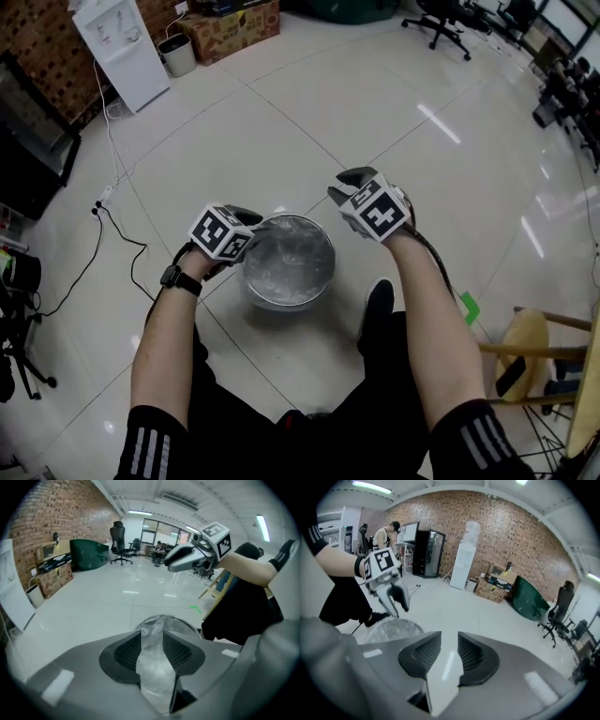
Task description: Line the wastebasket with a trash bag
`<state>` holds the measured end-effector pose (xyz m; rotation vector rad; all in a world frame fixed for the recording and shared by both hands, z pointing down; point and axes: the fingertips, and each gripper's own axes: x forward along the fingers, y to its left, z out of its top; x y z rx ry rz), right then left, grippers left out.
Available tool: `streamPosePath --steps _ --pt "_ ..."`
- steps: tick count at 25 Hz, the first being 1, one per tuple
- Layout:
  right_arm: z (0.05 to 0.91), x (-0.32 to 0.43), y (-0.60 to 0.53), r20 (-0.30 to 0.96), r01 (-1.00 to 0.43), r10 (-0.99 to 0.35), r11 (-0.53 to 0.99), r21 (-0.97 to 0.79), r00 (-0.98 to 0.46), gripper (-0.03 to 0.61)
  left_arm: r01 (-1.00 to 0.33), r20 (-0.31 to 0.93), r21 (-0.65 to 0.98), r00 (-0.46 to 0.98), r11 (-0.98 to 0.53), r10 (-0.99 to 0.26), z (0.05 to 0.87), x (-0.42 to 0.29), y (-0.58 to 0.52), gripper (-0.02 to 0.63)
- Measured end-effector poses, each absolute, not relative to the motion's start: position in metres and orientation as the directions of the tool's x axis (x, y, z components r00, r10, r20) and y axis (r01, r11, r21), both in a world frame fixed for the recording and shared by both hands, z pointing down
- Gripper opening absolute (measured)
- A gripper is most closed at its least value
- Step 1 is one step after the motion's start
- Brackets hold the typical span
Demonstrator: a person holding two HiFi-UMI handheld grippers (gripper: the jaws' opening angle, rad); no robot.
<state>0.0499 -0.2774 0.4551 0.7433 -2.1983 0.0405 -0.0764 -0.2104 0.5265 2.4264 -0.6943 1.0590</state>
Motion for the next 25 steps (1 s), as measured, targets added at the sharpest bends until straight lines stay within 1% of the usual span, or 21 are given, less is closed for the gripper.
streamPosePath --steps 2,4,6,9,13,14,16,18,20,22,25 --pt "0.421 0.042 -0.265 0.630 -0.550 -0.538 0.810 0.204 -0.560 0.121 -0.522 0.754 0.154 0.610 -0.839 -0.241 0.516 -0.048 -0.188 0.140" --pt "0.395 0.036 -0.248 0.572 -0.569 -0.561 0.800 0.189 -0.598 0.121 -0.478 0.785 0.119 0.582 -0.870 -0.212 0.517 -0.039 -0.169 0.141" --pt "0.377 0.031 -0.227 0.524 -0.580 -0.570 0.797 0.168 -0.633 0.121 -0.472 0.815 0.091 0.541 -0.877 -0.207 0.523 -0.041 -0.154 0.141" --pt "0.362 0.030 -0.197 0.475 -0.588 -0.581 0.794 0.151 -0.661 0.120 -0.487 0.827 0.112 0.529 -0.866 -0.190 0.537 -0.038 -0.132 0.140" --pt "0.337 0.038 -0.191 0.415 -0.612 -0.684 0.727 0.313 -0.600 0.118 -0.442 0.863 0.119 0.489 -0.889 -0.128 0.563 -0.029 -0.112 0.140" --pt "0.328 0.040 -0.194 0.392 -0.620 -0.708 0.705 0.344 -0.588 0.118 -0.429 0.880 0.119 0.464 -0.895 -0.105 0.572 -0.028 -0.111 0.141" --pt "0.318 0.039 -0.199 0.356 -0.634 -0.724 0.690 0.350 -0.591 0.118 -0.424 0.921 0.110 0.383 -0.899 -0.068 0.593 -0.033 -0.113 0.140" --pt "0.317 0.037 -0.204 0.348 -0.632 -0.715 0.699 0.335 -0.606 0.118 -0.421 0.945 0.127 0.327 -0.898 -0.019 0.610 -0.033 -0.113 0.140" --pt "0.319 0.036 -0.210 0.352 -0.622 -0.709 0.705 0.341 -0.611 0.118 -0.403 0.939 0.163 0.343 -0.901 0.017 0.622 -0.021 -0.119 0.140" --pt "0.322 0.036 -0.218 0.351 -0.619 -0.708 0.706 0.345 -0.612 0.118 -0.415 0.931 0.205 0.362 -0.886 0.046 0.636 -0.014 -0.126 0.140" --pt "0.327 0.034 -0.228 0.353 -0.627 -0.702 0.712 0.317 -0.619 0.118 -0.443 0.945 0.248 0.306 -0.861 0.115 0.656 -0.020 -0.125 0.140"
